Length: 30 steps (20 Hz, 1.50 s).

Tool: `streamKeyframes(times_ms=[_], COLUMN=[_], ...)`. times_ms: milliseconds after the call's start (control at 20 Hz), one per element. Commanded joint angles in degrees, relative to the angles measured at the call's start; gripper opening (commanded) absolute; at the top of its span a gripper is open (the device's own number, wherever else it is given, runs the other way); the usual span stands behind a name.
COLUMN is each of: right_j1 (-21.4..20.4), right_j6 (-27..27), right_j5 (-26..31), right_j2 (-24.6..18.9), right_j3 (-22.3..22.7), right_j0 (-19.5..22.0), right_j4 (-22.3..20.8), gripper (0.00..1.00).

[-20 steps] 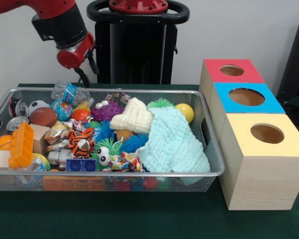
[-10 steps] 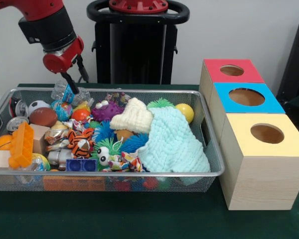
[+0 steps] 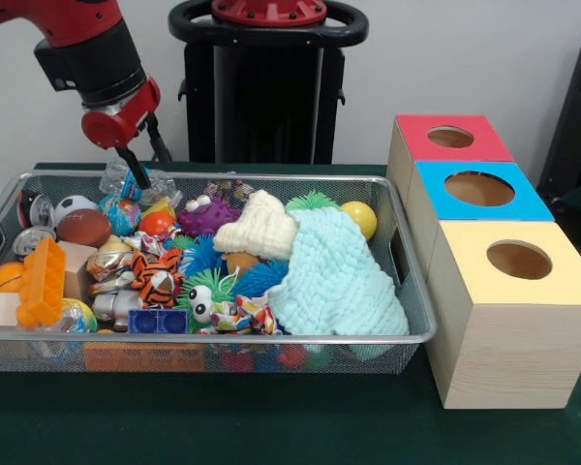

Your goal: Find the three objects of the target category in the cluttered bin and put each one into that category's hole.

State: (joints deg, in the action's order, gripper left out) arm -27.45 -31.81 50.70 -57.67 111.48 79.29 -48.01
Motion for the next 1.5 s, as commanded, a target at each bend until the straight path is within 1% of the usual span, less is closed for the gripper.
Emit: streamKeyframes(times_ms=[50,250,350,700,900,1200,1500], right_j1=[6.46,9.58,10.35,10.95,10.87,9.62,10.12], right_j6=[20.38,22.26,22.57,23.24,22.94,21.87,20.85], right_j5=[-4.18,-4.8,-4.98,-4.47,-4.32,-4.54,-4.51], right_j2=[1.79,2.21,2.24,1.96,2.24,2.12,2.48], right_j3=[-5.25,-7.06,-7.39,-7.94,-7.71,-6.1,-6.49], right_j0=[1.25,2.48,2.98,3.59,3.5,3.28,3.18], right_j4=[-8.34,-10.22,-10.84,-11.2,-11.27,-11.31,-10.89], gripper=[1.0,1.0,1.0,1.0,1.0,1.0,1.0])
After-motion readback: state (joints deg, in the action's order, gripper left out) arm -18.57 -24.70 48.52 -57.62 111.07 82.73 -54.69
